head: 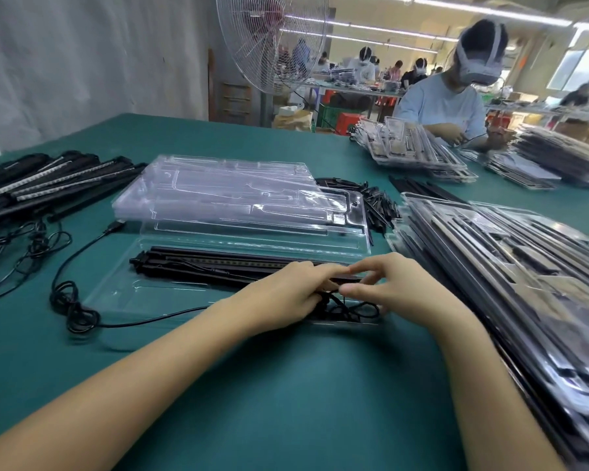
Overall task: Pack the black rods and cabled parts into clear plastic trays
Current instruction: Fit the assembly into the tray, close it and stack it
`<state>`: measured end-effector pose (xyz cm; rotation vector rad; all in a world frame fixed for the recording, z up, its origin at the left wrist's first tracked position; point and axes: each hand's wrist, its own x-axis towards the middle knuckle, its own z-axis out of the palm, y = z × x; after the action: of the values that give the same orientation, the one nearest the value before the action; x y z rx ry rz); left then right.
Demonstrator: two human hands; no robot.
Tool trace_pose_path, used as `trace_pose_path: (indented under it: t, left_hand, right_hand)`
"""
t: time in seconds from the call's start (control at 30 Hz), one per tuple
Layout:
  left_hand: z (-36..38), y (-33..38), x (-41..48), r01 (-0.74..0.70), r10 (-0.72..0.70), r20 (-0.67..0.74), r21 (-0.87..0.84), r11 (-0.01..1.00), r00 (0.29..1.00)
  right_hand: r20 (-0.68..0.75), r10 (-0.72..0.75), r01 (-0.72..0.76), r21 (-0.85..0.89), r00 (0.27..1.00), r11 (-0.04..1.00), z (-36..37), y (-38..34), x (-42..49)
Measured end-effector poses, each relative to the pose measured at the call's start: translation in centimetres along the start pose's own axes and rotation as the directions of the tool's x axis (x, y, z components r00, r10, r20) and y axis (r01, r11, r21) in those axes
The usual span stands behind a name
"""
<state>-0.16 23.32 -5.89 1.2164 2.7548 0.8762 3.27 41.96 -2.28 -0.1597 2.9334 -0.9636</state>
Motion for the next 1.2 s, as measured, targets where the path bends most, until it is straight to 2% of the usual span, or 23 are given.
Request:
trace_pose_path:
  t: [0.1, 0.2, 0.3, 0.37, 0.5, 0.6, 0.77, 0.9, 0.97, 1.07, 1.17, 1.2]
  left_hand:
    - [0.1, 0.0, -0.2, 0.013, -0.013, 0.021, -0.003, 1.0, 1.0]
    - [0.0, -0.3, -1.2, -0.042, 0.041, -0.026, -0.018, 0.999, 0.999]
    - [-0.1, -0.5, -2.1, -0.079, 0.081, -0.066, 0.029, 0.996, 0.995]
    - [-0.2, -0.4, -2.4, -0.069, 0.075, -0.071, 0.075, 0.995, 0.995]
    - [-0.2, 0.1, -2.4, -0.029, 0.026, 0.013, 0.299, 0.954, 1.0]
    - [-0.5, 0.5, -2.3, -0.015, -0.029, 0.106, 0.392, 0.92, 0.994]
    - [-0.6, 1.0, -2.3, -0.041, -0.041, 0.155, 0.491, 0.87, 0.987]
    - [-0.1, 1.9, -2.6, -0.016, -0.081, 0.147, 0.567, 0.823, 0.986]
    - [-0.1, 2.4, -2.8, -0.02, -0.087, 0.153, 0.59, 0.807, 0.984]
    - [-0.1, 2.5, -3.0, -0.032, -0.079, 0.138, 0.662, 0.749, 0.987]
    - [0.3, 2.7, -3.6, -0.06, 0.013, 0.075, 0.66, 0.749, 0.997]
    - [0.5, 2.7, -3.8, -0.103, 0.093, 0.051, 0.68, 0.726, 0.994]
  right_hand:
    - [-0.167, 0.012, -0.051, -0.228, 0.986, 0.972, 1.2, -0.6, 0.6]
    - [-0.202, 0.04, -0.112, -0.361, 0.979, 0.926, 1.7, -0.8, 1.1]
    - [-0.175, 0.127, -0.179, -0.325, 0.976, 0.929, 1.5, -0.2, 1.3]
    - [-0.169, 0.129, -0.172, -0.278, 0.977, 0.945, 1.7, 0.0, 1.2]
    - [-0.129, 0.082, -0.118, -0.295, 0.988, 0.948, 2.4, -0.1, 1.2]
    - [-0.105, 0.073, -0.096, -0.237, 0.992, 0.967, 1.8, -0.1, 1.1]
    - [0.159, 0.052, -0.025, -0.167, 0.986, 0.986, 0.1, 0.5, 0.0]
    - [0.227, 0.067, -0.049, -0.083, 0.972, 0.995, -0.7, 0.8, 0.1]
    - [0.226, 0.05, -0.032, -0.085, 0.973, 0.996, -0.7, 0.9, 0.1]
    - [0.148, 0.007, 0.021, -0.186, 0.989, 0.982, -0.1, 0.8, 0.4]
    - [0.085, 0.031, -0.012, -0.211, 0.996, 0.977, 0.9, 0.4, 0.9]
    - [0.059, 0.038, -0.025, -0.21, 0.997, 0.977, 1.0, 0.3, 1.0]
